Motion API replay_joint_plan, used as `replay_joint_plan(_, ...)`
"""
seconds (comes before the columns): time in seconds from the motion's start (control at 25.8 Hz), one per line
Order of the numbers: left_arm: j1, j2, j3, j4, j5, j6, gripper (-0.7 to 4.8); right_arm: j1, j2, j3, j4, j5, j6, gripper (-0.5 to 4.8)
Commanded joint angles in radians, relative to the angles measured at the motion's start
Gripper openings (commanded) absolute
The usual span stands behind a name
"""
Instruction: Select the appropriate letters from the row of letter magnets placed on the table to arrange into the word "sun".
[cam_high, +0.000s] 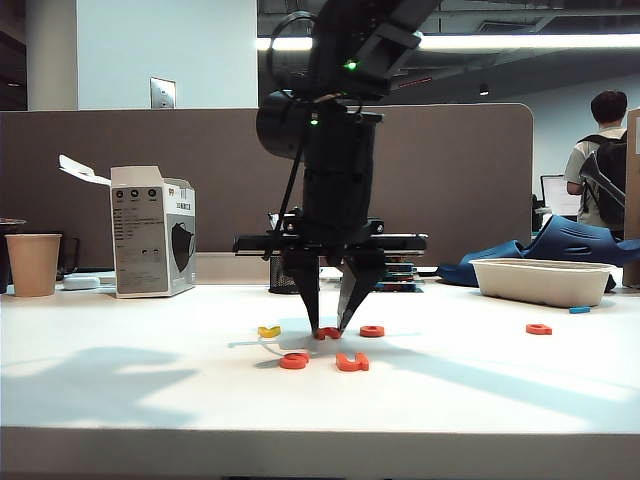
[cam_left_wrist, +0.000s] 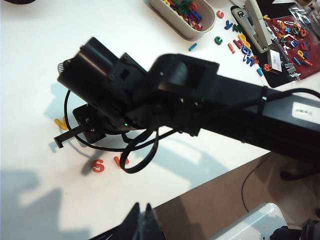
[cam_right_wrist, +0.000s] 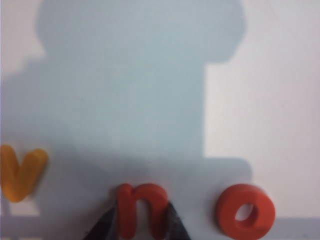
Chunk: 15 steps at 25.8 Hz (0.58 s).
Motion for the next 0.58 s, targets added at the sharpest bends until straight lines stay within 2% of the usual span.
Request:
replay_joint_plan(0.04, 0.000, -0.003, 0.003, 0.002, 0.003, 0.008, -0.05, -0.003, -0.002, 0.062, -0.040, 0.022, -0.008, 1.03)
replay_joint_plan(0.31, 0.000, -0.003, 0.003, -0.001, 0.003, 0.008, -0.05, -0.022, -0.007, 0.146, -0.131, 0.032, -0.009, 1.06)
replay_joint_plan(0.47, 0.000, -0.003, 0.003, -0.001, 0.003, 0.008, -0.05, -0.032, -0.016, 0.148, -0.208, 0.098, -0.009, 1.09)
replay_joint_plan(0.58, 0.000, -0.003, 0.003, -0.002, 0.003, 0.008, -0.05, -0.040, -0.031, 0.148, -0.302, 0.163, -0.008, 1.32)
